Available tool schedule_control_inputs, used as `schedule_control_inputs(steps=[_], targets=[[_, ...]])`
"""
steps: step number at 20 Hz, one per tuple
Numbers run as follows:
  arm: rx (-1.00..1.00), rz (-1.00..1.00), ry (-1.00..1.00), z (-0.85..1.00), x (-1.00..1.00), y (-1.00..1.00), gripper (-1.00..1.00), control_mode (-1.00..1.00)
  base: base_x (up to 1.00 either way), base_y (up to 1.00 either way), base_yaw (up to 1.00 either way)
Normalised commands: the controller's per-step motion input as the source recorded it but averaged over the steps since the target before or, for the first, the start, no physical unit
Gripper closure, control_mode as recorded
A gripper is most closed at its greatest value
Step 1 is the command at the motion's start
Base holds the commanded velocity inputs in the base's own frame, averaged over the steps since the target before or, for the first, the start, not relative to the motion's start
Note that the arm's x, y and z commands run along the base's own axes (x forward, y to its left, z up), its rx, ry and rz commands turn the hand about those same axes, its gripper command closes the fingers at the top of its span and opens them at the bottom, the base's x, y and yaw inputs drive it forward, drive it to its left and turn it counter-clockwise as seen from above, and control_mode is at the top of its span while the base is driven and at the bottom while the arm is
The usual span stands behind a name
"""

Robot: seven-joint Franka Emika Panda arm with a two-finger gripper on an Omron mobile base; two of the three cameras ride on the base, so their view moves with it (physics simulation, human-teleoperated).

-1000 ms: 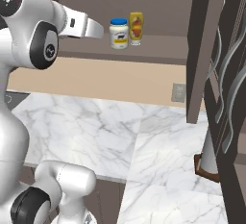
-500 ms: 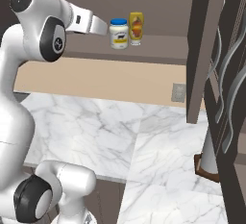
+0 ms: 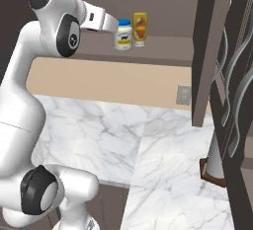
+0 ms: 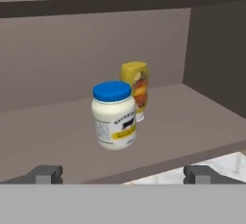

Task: Move the mayonnaise and mustard from the cabinet to the dining counter.

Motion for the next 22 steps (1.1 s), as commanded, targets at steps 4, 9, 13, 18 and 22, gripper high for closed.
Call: schedule_control_inputs(steps=[4, 9, 13, 18, 22], targets=[[0.00, 0.00, 0.01, -0.02, 0.42, -0.04, -1.00, -1.00, 0.00, 0.00, 0.00], [0.00, 0.00, 0.02, -0.06, 0.38, 0.00, -1.00, -1.00, 0.00, 0.00, 0.00], [0.02, 0.00, 0.05, 0.00, 0.35, -0.08, -1.00, -1.00, 0.00, 0.00, 0.00], [0.03, 0.00, 0.01, 0.00, 0.33, -0.16, -1.00, -1.00, 0.00, 0.00, 0.00], [0.01, 0.00, 0.00, -0.03, 0.30, -0.09, -1.00, -1.00, 0.00, 0.00, 0.00]])
